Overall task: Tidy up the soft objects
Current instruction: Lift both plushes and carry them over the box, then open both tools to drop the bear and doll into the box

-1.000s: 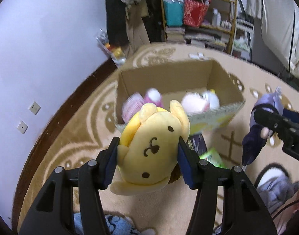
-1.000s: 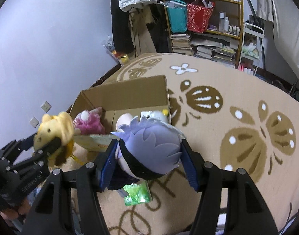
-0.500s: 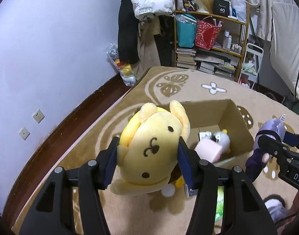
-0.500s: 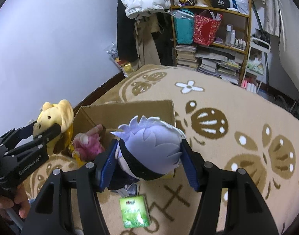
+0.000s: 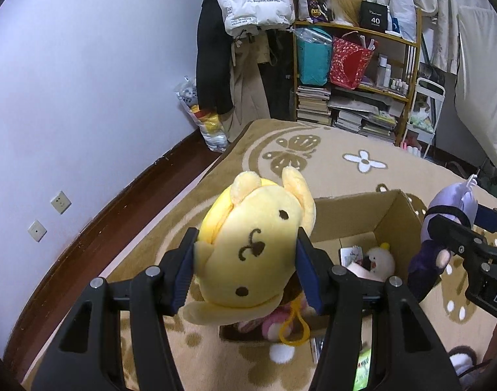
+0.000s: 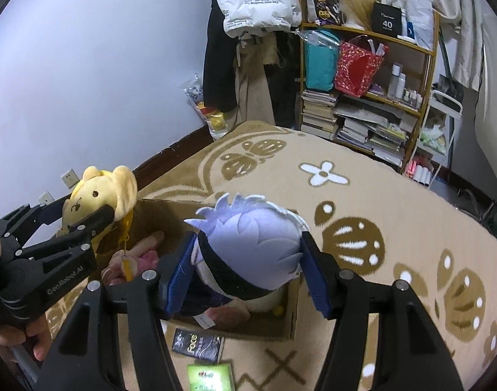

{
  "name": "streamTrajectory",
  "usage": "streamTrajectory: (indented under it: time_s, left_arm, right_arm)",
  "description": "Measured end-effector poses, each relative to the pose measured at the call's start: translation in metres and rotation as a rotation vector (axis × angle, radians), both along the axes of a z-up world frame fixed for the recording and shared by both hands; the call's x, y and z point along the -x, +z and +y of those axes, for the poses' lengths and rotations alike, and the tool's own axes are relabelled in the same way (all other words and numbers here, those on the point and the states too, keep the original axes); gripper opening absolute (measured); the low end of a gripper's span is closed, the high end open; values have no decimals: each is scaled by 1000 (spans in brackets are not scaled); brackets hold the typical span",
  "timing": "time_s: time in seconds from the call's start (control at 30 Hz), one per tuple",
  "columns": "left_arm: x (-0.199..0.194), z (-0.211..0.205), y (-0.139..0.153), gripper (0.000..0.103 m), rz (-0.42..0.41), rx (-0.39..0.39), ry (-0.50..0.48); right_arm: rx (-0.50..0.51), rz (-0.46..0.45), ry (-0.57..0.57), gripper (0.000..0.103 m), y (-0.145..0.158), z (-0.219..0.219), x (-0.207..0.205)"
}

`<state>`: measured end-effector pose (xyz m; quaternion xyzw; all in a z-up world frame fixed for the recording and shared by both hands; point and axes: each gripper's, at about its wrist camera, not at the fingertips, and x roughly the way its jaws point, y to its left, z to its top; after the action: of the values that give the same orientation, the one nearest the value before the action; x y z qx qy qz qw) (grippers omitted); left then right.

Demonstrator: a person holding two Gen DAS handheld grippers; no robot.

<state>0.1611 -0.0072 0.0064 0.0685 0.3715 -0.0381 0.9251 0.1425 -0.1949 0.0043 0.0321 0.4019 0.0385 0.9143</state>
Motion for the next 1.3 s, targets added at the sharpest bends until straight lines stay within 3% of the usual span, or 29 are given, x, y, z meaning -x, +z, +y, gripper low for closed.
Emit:
streamTrajectory:
  time_s: [0.27,0.53,0.77,1.07,1.2,1.3]
  left_arm:
    - [-20,-11,-10,56,0,-43,-21]
    - [-30,-10,-28,57,43,-41,-21]
    - [-34,-15,-40,60,70,-67,-28]
    - [-33,-9,-41,65,83,-72,-4]
    - [-33,-2,-39,66,93,-62,8]
    - [-33,3,-37,71,97,-47,19]
  right_arm:
    - [50,-11,33,66,-8,9,-16]
    - [-11,-24,31,66,-17,6,-21]
    - [-81,21,8,68,-38,-2,-27]
    - [-57,33,8,68,-42,-1,-26]
    - [-60,22,-1,79,-39,-3,-22]
    - [-59,17,-7,81,-35,-5,-18]
